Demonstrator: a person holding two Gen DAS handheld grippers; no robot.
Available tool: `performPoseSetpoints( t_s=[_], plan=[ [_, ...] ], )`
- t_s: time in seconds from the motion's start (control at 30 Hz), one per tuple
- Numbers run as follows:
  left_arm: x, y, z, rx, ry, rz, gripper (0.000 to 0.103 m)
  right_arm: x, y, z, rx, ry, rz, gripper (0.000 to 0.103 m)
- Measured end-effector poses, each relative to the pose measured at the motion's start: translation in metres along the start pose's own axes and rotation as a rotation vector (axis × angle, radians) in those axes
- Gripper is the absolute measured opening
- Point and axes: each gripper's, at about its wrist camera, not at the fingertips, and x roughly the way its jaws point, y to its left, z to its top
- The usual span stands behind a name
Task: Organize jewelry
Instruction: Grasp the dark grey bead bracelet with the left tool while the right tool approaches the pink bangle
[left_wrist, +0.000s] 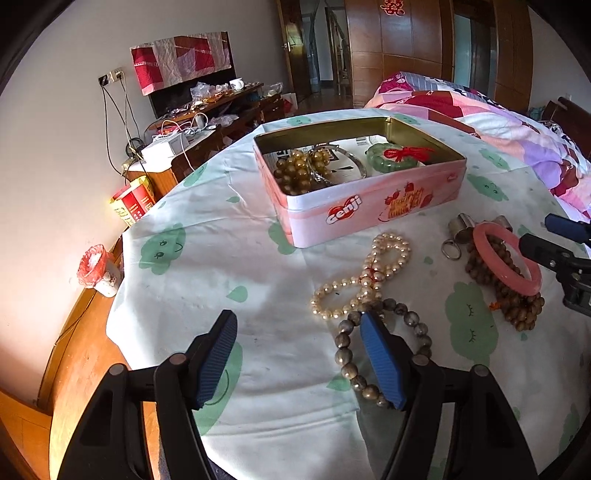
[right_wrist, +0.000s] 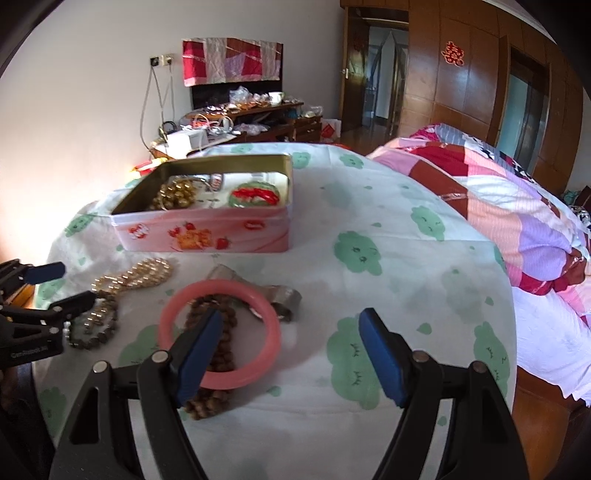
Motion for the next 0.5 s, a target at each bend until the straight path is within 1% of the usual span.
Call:
performPoseSetpoints(
  t_s=[0.03, 0.07, 0.1, 0.13, 0.17, 0.23, 0.3, 0.33, 0.37, 0.4, 0.43, 0.5],
  plan=[
    [0.000, -0.001, -0.001, 0.004, 0.003, -0.006, 0.057, 0.002, -0.002, -0.001, 0.010, 0.009, 0.000, 0.077],
    [0.001, -0.002, -0.002, 0.008, 0.007, -0.013, 0.050, 0.005, -0.006, -0.001, 0.025, 0.016, 0.004, 0.069],
    [0.002, -0.004, -0.002, 0.011, 0.010, -0.020, 0.046, 0.007, -0.008, -0.001, 0.035, 0.027, 0.013, 0.064],
    [0.002, -0.005, -0.003, 0.013, 0.013, -0.028, 0.044, 0.009, -0.008, -0.002, 0.036, 0.040, 0.020, 0.054],
    [0.003, -0.006, -0.003, 0.016, 0.014, -0.032, 0.040, 0.011, -0.007, -0.001, 0.033, 0.053, 0.026, 0.048],
    [0.003, -0.007, -0.004, 0.020, 0.017, -0.037, 0.036, 0.014, -0.004, -0.002, 0.020, 0.067, 0.031, 0.044],
    [0.003, -0.009, -0.005, 0.022, 0.019, -0.051, 0.027, 0.016, -0.002, -0.002, 0.004, 0.083, 0.040, 0.044],
    [0.002, -0.010, -0.005, 0.025, 0.018, -0.059, 0.025, 0.018, 0.000, -0.001, -0.003, 0.094, 0.046, 0.042],
    [0.002, -0.011, -0.006, 0.028, 0.018, -0.066, 0.019, 0.021, 0.001, -0.001, -0.012, 0.110, 0.054, 0.037],
    [0.002, -0.011, -0.006, 0.030, 0.019, -0.077, 0.014, 0.023, 0.002, -0.002, -0.020, 0.127, 0.064, 0.035],
    [0.001, -0.012, -0.006, 0.028, 0.019, -0.091, 0.011, 0.024, 0.003, -0.003, -0.023, 0.134, 0.073, 0.034],
    [0.001, -0.010, -0.005, 0.019, 0.018, -0.109, 0.010, 0.025, 0.003, -0.003, -0.022, 0.138, 0.088, 0.029]
  ],
)
